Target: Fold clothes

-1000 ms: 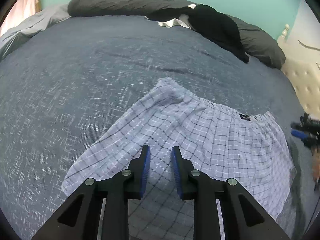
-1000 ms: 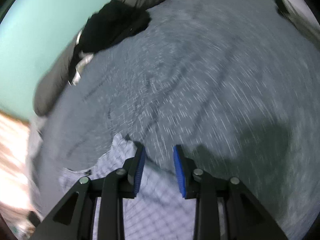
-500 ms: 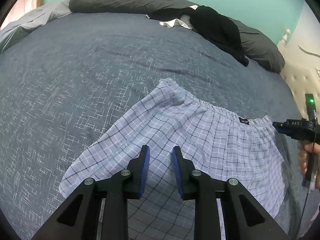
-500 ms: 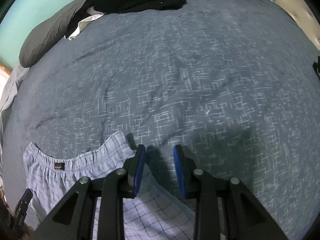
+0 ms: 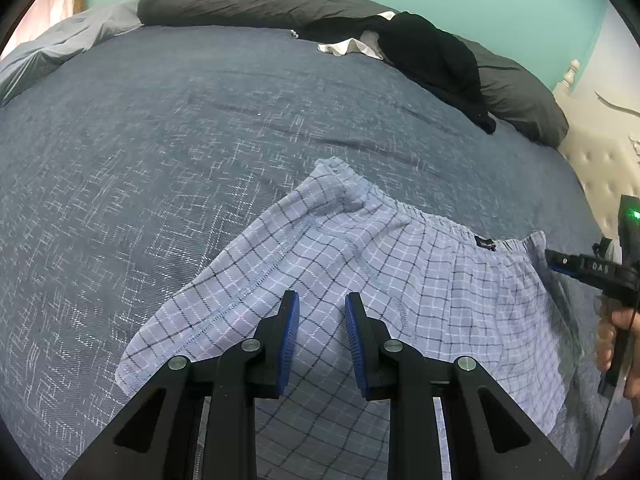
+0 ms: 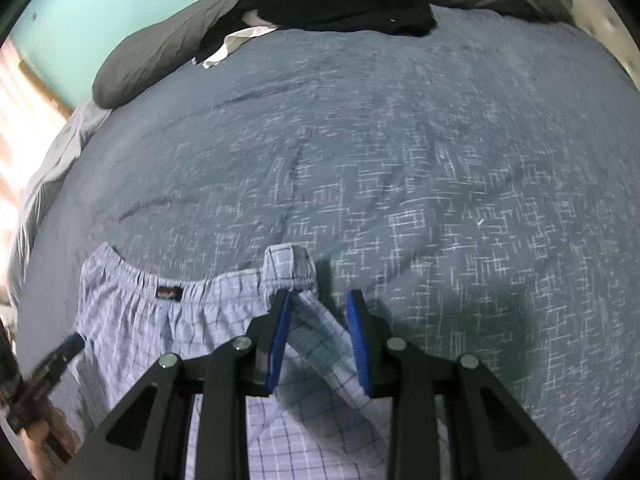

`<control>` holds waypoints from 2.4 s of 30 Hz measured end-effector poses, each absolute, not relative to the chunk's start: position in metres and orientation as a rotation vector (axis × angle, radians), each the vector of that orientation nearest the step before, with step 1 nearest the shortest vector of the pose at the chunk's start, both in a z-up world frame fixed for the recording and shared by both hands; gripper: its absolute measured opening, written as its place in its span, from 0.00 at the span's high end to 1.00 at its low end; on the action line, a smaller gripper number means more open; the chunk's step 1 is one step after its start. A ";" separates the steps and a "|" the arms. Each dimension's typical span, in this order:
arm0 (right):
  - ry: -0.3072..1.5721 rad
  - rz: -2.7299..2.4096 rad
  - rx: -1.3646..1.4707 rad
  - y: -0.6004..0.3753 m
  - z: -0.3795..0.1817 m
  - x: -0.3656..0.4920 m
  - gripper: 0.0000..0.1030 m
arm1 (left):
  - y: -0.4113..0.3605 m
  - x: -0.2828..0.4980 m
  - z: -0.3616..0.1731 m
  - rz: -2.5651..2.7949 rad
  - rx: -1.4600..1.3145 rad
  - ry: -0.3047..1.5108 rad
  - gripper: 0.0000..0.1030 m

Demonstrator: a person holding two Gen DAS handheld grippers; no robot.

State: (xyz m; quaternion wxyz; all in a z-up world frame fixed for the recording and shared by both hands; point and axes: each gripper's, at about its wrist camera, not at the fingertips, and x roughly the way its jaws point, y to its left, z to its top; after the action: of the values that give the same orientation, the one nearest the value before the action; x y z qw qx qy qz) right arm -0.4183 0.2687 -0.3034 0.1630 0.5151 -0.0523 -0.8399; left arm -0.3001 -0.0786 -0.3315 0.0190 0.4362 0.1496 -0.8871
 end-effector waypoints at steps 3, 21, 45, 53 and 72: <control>-0.055 -2.393 1.456 0.260 -0.304 -0.411 0.72 | -0.078 -0.300 -0.332 -2.754 1.356 0.463 0.75; -0.037 -2.359 1.409 0.246 -0.303 -0.434 0.92 | -0.078 -0.301 -0.334 -2.749 1.359 0.468 0.75; -0.220 -2.386 1.452 0.272 -0.315 -0.470 0.96 | -0.080 -0.299 -0.334 -2.737 1.367 0.476 0.75; -0.443 -2.351 1.437 0.295 -0.307 -0.474 0.91 | -0.080 -0.299 -0.334 -2.736 1.370 0.482 0.75; -0.351 -2.252 1.567 0.261 -0.316 -0.502 0.92 | -0.080 -0.300 -0.335 -2.734 1.371 0.485 0.75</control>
State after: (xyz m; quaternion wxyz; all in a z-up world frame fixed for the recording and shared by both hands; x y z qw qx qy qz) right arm -0.5020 0.2610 -0.3156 0.1870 0.5565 -0.1248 -0.7998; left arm -0.2996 -0.0800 -0.3346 0.0226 0.4427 0.1566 -0.8826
